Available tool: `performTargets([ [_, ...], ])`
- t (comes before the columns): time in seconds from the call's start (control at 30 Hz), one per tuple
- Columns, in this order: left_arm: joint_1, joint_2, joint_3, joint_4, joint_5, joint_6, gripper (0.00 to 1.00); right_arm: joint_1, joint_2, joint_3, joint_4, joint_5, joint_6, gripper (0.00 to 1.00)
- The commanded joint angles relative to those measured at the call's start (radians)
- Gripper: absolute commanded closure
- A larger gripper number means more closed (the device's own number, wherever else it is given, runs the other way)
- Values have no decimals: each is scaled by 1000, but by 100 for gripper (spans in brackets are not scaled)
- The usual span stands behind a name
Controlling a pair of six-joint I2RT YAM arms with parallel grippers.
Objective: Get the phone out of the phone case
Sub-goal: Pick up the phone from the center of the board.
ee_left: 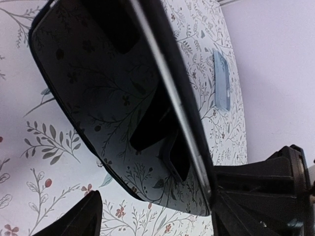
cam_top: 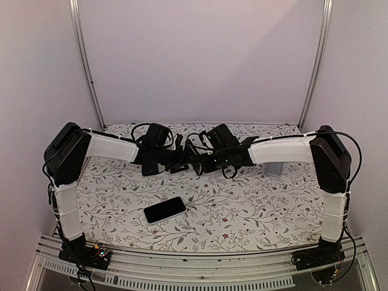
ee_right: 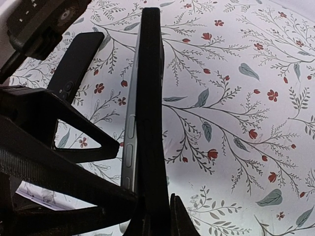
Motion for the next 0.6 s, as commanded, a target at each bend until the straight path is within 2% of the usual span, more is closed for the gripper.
performTargets([
  [0.0, -15, 35, 20, 8, 3, -1, 23, 9, 16, 51, 64, 35, -10, 100],
  [0.23, -17, 64, 33, 12, 9, 0, 23, 27, 38, 72, 55, 55, -25, 100],
  [0.57, -18, 127, 78, -115, -38, -2, 28, 43, 64, 85, 46, 90, -39, 100],
])
